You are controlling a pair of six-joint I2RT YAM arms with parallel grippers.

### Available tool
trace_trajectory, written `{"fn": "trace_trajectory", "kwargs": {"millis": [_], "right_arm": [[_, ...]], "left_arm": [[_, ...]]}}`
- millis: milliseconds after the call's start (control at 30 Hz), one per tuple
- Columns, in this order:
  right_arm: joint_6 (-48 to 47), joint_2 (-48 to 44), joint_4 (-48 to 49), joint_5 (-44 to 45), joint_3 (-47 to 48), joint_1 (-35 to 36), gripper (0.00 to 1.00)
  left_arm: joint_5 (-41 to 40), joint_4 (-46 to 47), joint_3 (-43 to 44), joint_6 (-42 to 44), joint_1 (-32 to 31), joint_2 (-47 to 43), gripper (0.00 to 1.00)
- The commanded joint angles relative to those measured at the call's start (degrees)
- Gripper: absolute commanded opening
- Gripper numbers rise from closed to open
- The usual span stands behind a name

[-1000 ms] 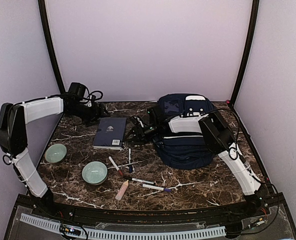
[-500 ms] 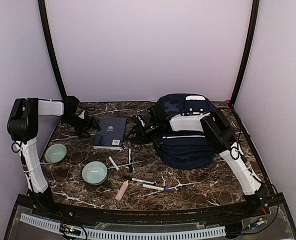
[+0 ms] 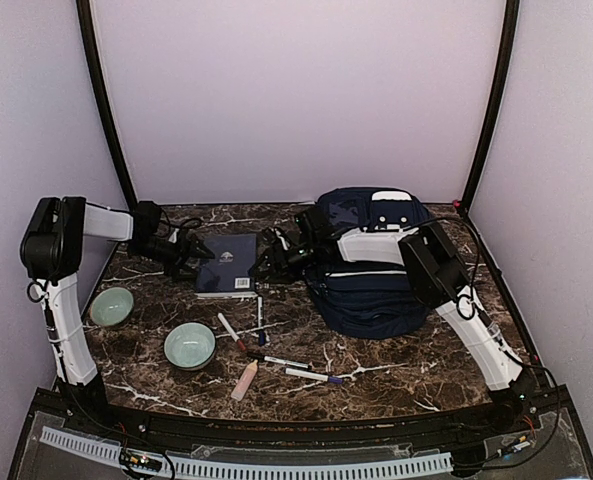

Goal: Pack the student bag
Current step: Pick up the book from the corner of the board.

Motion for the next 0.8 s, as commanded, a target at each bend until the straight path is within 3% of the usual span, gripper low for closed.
{"fn": "trace_trajectory", "kwargs": {"millis": [0, 233, 467, 533, 633, 767], "right_arm": [[0.61, 5.12, -0.77, 2.50, -0.64, -0.35, 0.64], [4.75, 4.02, 4.49, -1.85, -3.46, -0.21, 0.64], [29.41, 0.38, 33.53, -12.32, -12.59, -0.02, 0.64], [28.35, -1.88, 31.69, -11.48, -13.51, -0.04, 0.64], [19.55, -5.93, 20.27, -7.00, -12.44, 0.04, 0.64], [23.09, -6.84, 23.78, -7.12, -12.04, 0.14, 0.63]], "left_arm": [[9.66, 9.62, -5.89, -9.00, -3.15, 0.85, 0.82], [12.40, 19.28, -5.89, -16.96, -7.52, -1.67, 0.80], [6.58, 11.73, -3.62, -13.07, -9.32, -1.04, 0.77], [4.19, 8.40, -3.34, -10.61, -9.34, -0.62, 0.76], [0.22, 3.64, -3.17, -7.22, -9.38, 0.01, 0.75], [0.93, 5.92, -5.98, -7.94, -9.39, -0.13, 0.73]]}}
